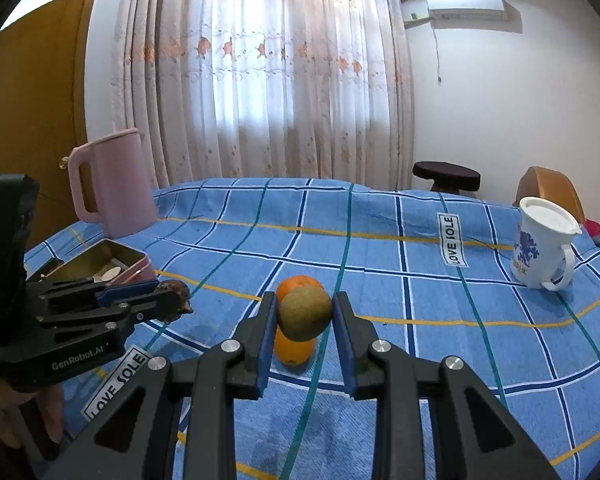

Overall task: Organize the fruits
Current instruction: 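Close the left tool on the brown fruit while the right tool grasps the kiwi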

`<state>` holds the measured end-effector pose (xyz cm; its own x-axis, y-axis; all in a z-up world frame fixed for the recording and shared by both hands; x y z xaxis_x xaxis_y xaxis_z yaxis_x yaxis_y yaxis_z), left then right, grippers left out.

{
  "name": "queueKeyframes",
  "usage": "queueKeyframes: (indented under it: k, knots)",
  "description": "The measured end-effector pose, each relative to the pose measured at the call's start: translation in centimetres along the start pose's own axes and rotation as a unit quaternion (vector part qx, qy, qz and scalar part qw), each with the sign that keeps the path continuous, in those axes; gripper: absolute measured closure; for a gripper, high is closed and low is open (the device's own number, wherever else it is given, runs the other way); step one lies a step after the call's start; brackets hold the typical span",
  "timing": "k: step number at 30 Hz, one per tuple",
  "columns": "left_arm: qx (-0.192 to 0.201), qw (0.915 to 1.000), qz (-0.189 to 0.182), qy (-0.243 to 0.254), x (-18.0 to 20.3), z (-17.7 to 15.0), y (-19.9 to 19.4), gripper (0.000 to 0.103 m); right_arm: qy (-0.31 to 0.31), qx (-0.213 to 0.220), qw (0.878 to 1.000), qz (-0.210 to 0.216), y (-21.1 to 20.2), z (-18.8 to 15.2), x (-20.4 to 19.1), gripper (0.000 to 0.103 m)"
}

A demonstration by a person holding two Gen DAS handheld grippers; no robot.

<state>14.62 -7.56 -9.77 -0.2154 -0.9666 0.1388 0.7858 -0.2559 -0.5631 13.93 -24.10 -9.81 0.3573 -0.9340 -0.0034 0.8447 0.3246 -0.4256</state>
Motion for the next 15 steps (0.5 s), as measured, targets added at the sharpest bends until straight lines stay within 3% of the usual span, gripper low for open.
queueKeyframes:
  k: [15]
  knots:
    - [0.051,0.9985,0.012,0.018,0.7,0.0,-2.5,0.08,-0.013,0.041,0.999,0.007,-1.5,0.4,-0.6,0.074]
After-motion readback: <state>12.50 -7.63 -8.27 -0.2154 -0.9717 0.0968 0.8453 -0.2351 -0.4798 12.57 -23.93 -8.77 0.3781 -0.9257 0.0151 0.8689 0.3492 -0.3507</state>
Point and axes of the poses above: each gripper's, at about its wrist camera, not at the fingertips, and y roughly the way its jaws point, x to its right, z to its top, the point moved 6 cm from there along y, roughly the way its jaws point, and after that the axes turned 3 degrees about -y, right-handed, at the moved point
